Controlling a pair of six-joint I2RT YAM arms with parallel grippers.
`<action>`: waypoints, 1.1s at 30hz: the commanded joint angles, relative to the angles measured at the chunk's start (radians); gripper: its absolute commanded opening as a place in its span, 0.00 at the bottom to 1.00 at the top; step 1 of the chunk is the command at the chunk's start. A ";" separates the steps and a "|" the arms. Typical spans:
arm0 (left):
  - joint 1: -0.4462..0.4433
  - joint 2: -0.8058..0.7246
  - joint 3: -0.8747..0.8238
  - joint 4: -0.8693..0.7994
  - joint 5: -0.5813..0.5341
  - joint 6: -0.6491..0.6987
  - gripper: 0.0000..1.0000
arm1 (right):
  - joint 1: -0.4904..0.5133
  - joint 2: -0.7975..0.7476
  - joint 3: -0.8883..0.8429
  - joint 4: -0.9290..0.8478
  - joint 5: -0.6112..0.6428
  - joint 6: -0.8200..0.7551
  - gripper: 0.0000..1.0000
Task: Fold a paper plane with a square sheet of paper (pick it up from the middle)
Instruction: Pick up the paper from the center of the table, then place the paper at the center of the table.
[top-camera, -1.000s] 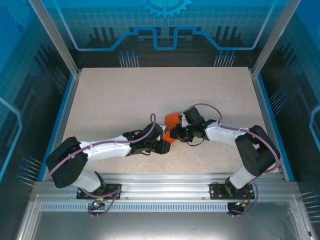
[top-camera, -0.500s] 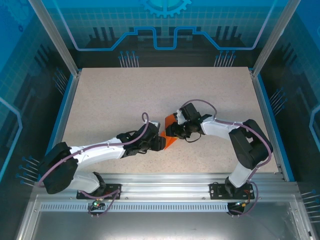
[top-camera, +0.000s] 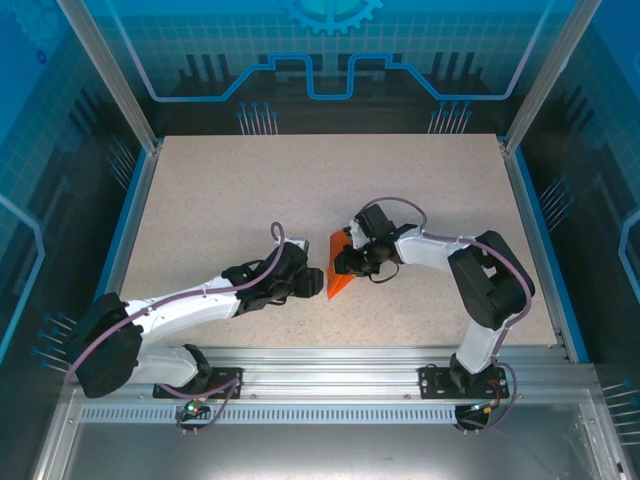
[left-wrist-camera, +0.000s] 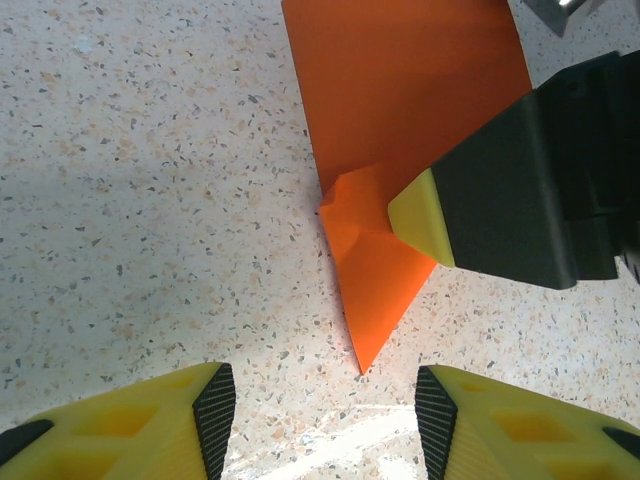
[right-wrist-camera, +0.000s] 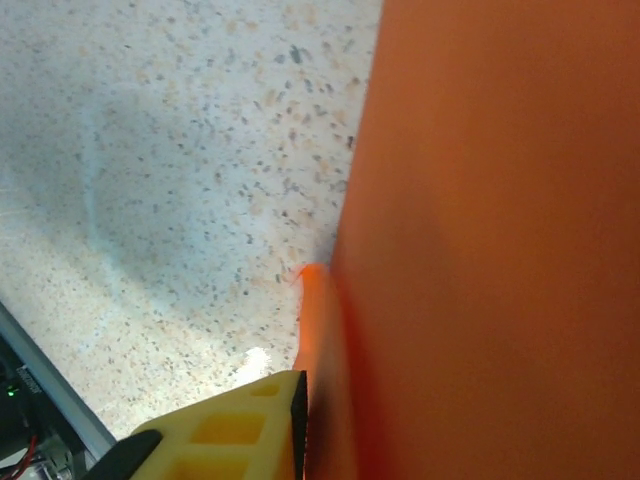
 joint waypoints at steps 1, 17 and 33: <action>0.007 -0.027 -0.022 -0.027 -0.021 -0.017 0.55 | 0.006 0.017 0.031 -0.033 0.034 0.011 0.14; 0.031 -0.157 -0.064 -0.036 -0.009 -0.041 0.56 | 0.023 -0.268 -0.079 0.049 -0.061 0.181 0.00; 0.035 -0.218 -0.080 -0.031 0.142 0.089 0.54 | 0.119 -0.115 -0.130 0.182 0.044 0.470 0.00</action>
